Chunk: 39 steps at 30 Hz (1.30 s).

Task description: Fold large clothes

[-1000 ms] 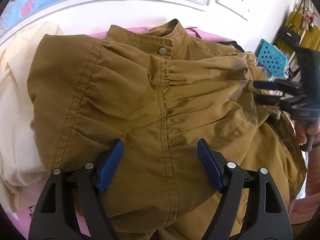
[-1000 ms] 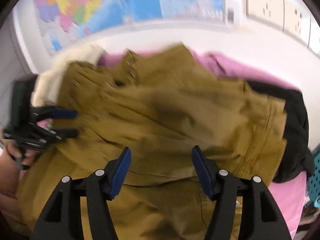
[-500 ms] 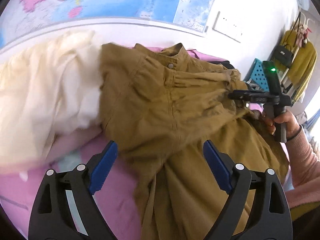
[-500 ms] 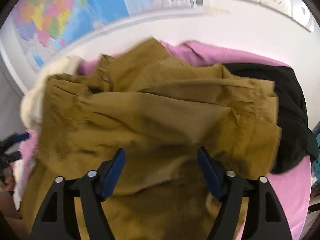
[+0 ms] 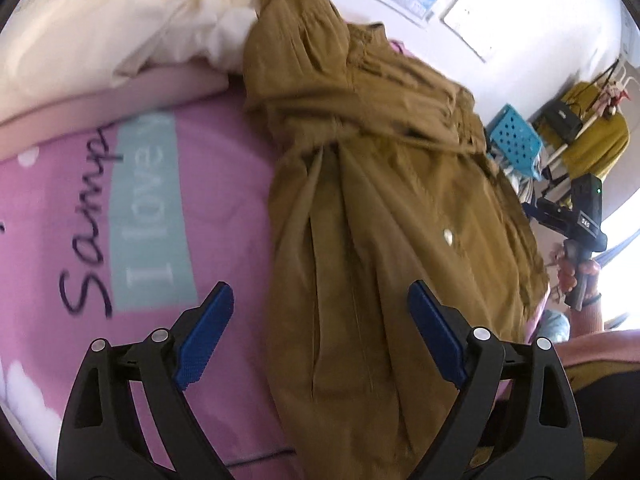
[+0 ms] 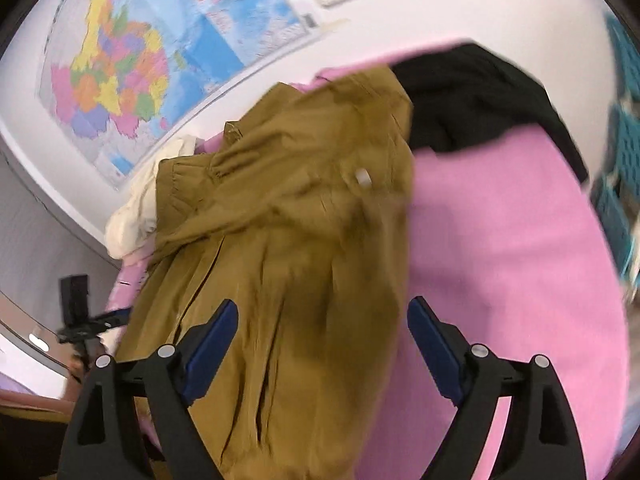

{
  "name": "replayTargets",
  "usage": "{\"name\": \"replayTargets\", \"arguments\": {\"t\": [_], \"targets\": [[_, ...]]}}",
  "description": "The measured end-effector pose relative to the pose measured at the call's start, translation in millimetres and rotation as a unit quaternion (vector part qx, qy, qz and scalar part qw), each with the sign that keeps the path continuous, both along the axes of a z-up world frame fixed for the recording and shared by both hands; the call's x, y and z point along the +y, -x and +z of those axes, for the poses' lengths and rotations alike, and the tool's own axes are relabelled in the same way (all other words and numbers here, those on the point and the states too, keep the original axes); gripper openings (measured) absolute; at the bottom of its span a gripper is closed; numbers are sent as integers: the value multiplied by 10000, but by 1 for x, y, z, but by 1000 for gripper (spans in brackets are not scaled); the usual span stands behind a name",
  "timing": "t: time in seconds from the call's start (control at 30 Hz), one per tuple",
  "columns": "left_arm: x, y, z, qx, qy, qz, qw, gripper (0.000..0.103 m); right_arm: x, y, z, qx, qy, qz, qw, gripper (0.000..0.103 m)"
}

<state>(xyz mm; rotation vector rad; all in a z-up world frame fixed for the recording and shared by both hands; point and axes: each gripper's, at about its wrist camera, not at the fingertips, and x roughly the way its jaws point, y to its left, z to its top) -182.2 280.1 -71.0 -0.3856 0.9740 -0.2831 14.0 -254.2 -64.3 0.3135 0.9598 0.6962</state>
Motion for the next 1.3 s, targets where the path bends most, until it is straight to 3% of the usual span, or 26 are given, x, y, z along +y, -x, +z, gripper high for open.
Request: {"name": "replayTargets", "arguments": {"t": [0.23,0.37,0.67,0.77,0.93,0.97,1.0,1.03,1.1,1.17,1.3], "targets": [[-8,30,-5,51,347,-216,9991,93,-19,44,-28,393,-262,110,9988,84],[-13,42,-7,89,668,-427,9968,98,-17,62,-33,394,-371,360,9979,84],[-29,57,-12,63,1190,-720,9903,98,-2,93,-40,313,-547,826,9946,81],[-27,57,-17,83,1630,-741,9838,98,0,96,-41,302,-776,977,9917,72],[-41,51,-15,7,1483,-700,9865,98,13,96,-46,296,-734,1097,9908,57],[-43,51,-14,-6,1454,-675,9871,96,15,95,-48,362,-732,1056,9910,35],[-46,50,-13,-18,1355,-641,9887,93,16,94,-49,414,-758,1046,9908,24],[-48,49,-13,27,1220,-619,9906,73,16,95,-50,400,-774,1033,9908,24],[-50,46,-15,173,1235,-568,9906,59,16,97,-47,306,-770,1005,9915,22],[-51,48,-13,152,1287,-583,9899,30,11,100,-38,184,-1035,993,9895,18],[-50,54,11,-178,1188,-467,9917,16,1,109,-9,-303,-1130,812,9898,13]]}}
